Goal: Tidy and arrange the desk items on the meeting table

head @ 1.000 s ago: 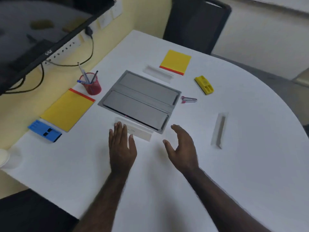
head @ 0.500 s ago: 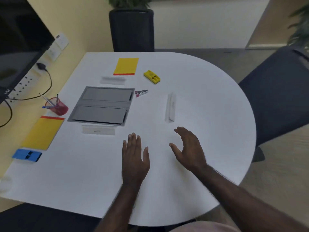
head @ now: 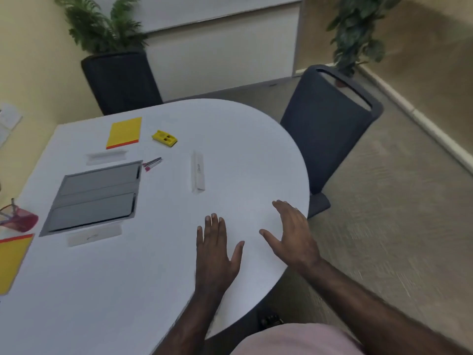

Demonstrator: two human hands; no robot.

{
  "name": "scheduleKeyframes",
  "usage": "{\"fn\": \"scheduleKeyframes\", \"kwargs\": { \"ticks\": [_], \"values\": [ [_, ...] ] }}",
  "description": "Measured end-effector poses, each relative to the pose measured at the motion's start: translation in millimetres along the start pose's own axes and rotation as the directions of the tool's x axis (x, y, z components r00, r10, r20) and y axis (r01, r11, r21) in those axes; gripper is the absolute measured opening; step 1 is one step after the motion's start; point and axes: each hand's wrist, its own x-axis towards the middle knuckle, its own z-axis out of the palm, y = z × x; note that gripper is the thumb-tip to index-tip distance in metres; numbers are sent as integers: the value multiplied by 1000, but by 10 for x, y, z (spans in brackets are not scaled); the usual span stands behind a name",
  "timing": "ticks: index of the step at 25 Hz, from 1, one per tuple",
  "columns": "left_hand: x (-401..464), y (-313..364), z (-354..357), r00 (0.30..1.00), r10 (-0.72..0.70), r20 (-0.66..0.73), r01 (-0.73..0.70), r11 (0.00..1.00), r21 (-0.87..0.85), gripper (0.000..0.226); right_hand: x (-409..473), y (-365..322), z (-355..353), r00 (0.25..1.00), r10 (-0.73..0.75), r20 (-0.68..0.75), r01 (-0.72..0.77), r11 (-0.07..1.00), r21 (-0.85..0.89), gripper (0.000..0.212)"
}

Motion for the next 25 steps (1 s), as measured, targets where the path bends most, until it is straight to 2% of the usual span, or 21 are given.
{"fn": "scheduleKeyframes", "kwargs": {
  "ticks": [6, 13, 18, 20, 21, 25],
  "values": [
    [-42, 618, -18, 973, 219, 76, -215, 975, -49, 84, -545, 230, -491, 979, 154, -134, -156, 988, -8, 90],
    [-313, 1303, 121, 864, 493, 97, -479, 867, -138, 78, -1557, 681, -950, 898, 274, -345, -322, 943, -90, 90],
    [-451, 1950, 229, 757, 643, 117, -618, 762, -194, 79, -2227, 1040, -1238, 807, 371, -460, -461, 882, -97, 90],
    [-501, 2375, 331, 677, 724, 134, -693, 688, -215, 79, -2503, 1294, -1412, 736, 457, -499, -555, 829, -60, 91],
    [-503, 2394, 344, 673, 729, 122, -701, 682, -210, 79, -2528, 1302, -1419, 732, 456, -507, -561, 825, -69, 91],
    [-473, 3234, 705, 539, 831, 140, -793, 556, -248, 78, -2838, 1911, -1691, 601, 556, -574, -678, 735, 2, 90]
  ]
}}
